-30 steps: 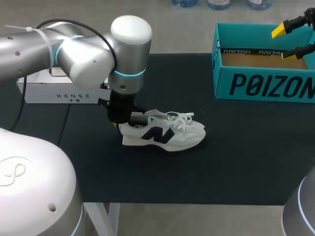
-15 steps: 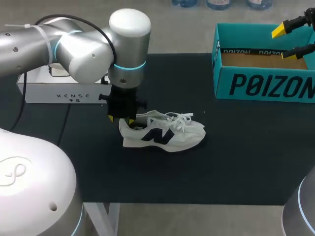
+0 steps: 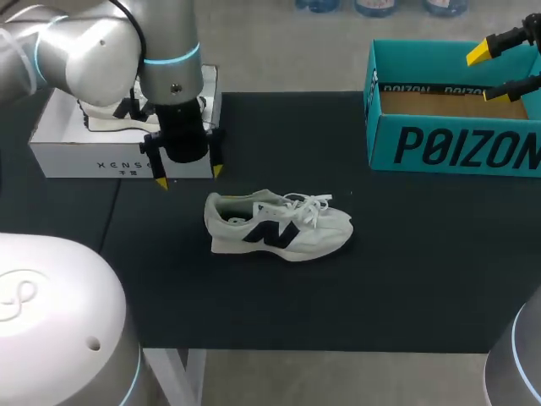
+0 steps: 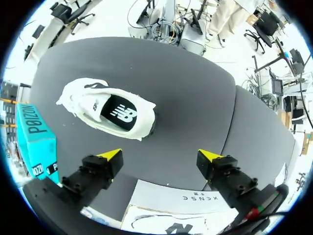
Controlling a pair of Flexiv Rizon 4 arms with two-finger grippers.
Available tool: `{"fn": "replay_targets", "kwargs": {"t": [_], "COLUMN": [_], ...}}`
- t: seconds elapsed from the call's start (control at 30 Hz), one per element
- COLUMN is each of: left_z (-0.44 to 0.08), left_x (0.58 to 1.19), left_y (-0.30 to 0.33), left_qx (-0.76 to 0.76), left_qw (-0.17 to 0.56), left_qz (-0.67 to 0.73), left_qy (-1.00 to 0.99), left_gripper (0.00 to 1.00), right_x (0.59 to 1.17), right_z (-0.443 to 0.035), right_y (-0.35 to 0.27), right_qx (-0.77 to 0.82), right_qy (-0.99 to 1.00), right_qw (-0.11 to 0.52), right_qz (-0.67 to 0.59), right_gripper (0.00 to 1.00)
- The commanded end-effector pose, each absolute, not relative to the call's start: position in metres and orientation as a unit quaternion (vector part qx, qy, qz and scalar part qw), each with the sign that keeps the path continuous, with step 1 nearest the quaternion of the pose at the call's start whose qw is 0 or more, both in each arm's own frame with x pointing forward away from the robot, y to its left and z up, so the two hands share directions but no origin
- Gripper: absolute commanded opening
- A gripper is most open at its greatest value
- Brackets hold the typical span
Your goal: Take the shoe out of the shoebox, open the shoe tongue, remove and reinsert the insole, then place the shoe into the shoebox
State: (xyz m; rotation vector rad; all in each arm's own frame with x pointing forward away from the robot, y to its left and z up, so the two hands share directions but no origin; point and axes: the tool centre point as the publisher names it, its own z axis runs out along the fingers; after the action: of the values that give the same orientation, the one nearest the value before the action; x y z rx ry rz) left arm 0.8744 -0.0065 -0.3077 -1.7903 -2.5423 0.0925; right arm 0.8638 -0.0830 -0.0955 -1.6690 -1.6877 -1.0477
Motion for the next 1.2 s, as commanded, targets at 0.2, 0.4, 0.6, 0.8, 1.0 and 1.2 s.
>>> {"fn": "replay_targets", "kwargs": {"t": [0.2, 0.4, 0.6, 0.8, 1.0, 1.2], "left_z": [-0.311, -0.294, -0.28, -0.275, -0.275, -0.275], "left_x": [0.878, 0.863, 0.849, 0.837, 0.837, 0.837], "left_y": [-0.005, -0.006, 0.006, 0.01, 0.01, 0.01], "left_qx": [-0.577, -0.404, -0.299, -0.287, -0.287, -0.287], "left_qw": [0.015, -0.141, -0.16, -0.153, -0.153, -0.153], "left_qz": [0.034, 0.15, 0.168, 0.173, 0.173, 0.173], "left_qy": [-0.816, -0.891, -0.926, -0.93, -0.93, -0.93], "left_gripper": [1.0, 1.0, 1.0, 1.0, 1.0, 1.0], "right_x": [0.863, 0.863, 0.863, 0.863, 0.863, 0.863], "right_z": [-0.096, -0.096, -0.096, -0.096, -0.096, -0.096], "right_y": [-0.083, -0.083, -0.083, -0.083, -0.083, -0.083], "right_qx": [-0.62, -0.62, -0.62, -0.62, -0.62, -0.62], "right_qy": [-0.626, -0.626, -0.626, -0.626, -0.626, -0.626], "right_qw": [0.269, 0.269, 0.269, 0.269, 0.269, 0.269], "right_qz": [-0.388, -0.388, -0.388, -0.388, -0.388, -0.388], "right_gripper": [1.0, 1.0, 1.0, 1.0, 1.0, 1.0]}}
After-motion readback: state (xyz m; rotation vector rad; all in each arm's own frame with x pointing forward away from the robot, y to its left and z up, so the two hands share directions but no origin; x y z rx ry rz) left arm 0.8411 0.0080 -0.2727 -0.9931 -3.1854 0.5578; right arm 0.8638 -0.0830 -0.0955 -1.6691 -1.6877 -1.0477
